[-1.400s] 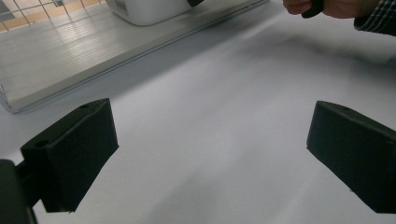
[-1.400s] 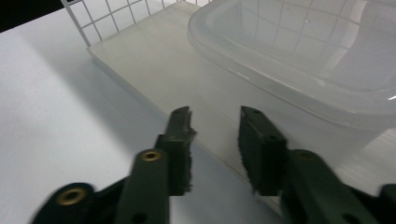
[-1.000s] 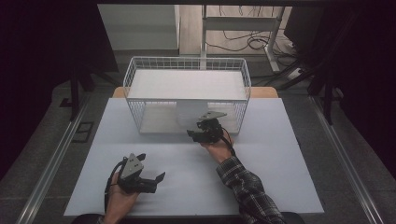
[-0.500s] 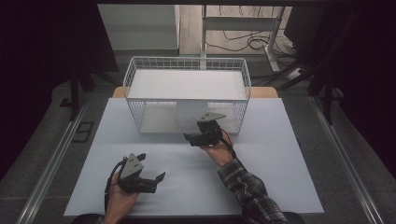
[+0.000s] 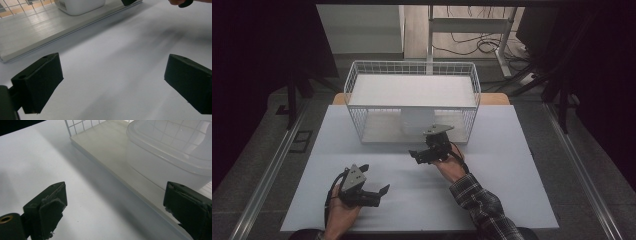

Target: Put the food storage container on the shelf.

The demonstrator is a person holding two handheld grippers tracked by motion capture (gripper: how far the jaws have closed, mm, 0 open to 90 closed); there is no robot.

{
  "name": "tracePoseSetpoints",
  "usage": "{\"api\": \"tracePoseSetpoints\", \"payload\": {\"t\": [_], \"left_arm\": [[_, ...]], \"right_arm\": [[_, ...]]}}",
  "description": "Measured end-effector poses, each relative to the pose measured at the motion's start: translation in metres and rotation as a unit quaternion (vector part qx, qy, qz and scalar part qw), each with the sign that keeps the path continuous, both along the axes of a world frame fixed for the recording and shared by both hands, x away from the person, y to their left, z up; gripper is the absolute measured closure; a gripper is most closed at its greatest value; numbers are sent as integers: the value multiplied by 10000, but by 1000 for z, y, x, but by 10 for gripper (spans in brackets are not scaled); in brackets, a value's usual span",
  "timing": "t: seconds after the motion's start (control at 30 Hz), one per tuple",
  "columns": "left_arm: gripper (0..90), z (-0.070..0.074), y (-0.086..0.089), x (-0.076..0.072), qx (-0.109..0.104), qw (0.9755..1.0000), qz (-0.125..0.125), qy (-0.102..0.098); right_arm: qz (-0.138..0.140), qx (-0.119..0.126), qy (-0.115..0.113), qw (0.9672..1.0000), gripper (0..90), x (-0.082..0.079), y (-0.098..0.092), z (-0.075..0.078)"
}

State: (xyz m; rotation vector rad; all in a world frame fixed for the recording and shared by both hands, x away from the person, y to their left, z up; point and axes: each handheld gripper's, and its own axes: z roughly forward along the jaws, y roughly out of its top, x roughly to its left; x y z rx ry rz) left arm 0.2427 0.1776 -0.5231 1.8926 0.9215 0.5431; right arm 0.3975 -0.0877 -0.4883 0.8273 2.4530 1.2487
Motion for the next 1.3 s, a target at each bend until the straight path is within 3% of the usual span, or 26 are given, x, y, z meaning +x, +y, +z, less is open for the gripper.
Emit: {"api": "tracePoseSetpoints", "payload": {"t": [0.7,0.93,1.13,1.3], "left_arm": [[12,-1,-2,0,40,10000,-42,-7],[12,0,-1,0,30,10000,-53,-12],[12,0,-1,0,23,10000,-63,-11],[12,0,-1,0,18,10000,-63,-10]], "right_arm": [[91,-62,48,9999,12,-26,-18,5],[78,-85,87,9999,3,-34,-24,-1],[66,-210,-44,9997,0,-41,-28,-1],[34,-169,-92,9998,0,-45,-32,0]]}}
